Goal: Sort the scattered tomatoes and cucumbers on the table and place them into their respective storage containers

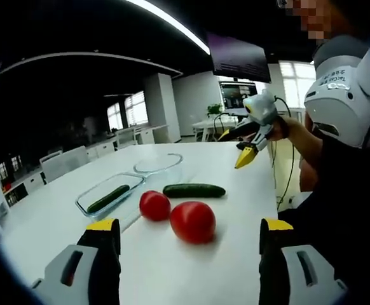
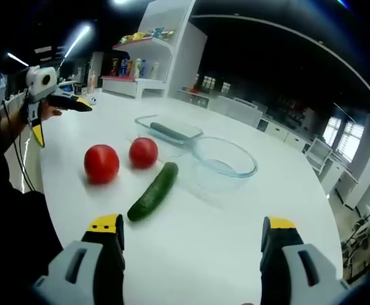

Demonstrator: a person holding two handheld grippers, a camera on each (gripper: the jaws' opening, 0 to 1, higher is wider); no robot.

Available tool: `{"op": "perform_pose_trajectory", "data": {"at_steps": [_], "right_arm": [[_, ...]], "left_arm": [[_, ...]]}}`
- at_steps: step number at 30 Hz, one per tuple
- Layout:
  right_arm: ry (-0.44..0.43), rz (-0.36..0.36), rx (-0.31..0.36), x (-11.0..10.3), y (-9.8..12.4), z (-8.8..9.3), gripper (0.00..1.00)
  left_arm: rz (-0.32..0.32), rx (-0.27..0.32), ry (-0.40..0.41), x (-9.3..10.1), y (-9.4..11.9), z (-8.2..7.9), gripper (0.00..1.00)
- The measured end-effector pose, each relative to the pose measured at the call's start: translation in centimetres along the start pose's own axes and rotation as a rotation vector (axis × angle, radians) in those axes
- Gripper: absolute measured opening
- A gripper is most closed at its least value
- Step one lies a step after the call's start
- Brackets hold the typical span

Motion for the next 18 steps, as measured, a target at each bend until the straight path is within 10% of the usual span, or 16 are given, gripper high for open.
{"op": "perform_pose_trajectory", "data": {"at_steps": [18], "right_arm": [[0.122, -0.207, 0.010, -6.9, -3.4, -1.7, 0.82]], "left_arm": [[-0.029, 0.013, 0.029, 0.5, 1.6, 0.3, 0.95]]}}
Point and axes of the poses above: the point that each gripper's makers call its tool centre point, and the gripper's own axes: y roughly backward along the fingers, x roughly to its right, z roughly out of its underside, the point moved 5 cm from there along y, roughly backward along the fingers, and after that the axes turned 15 degrees about -x, right-handed, at the moved point
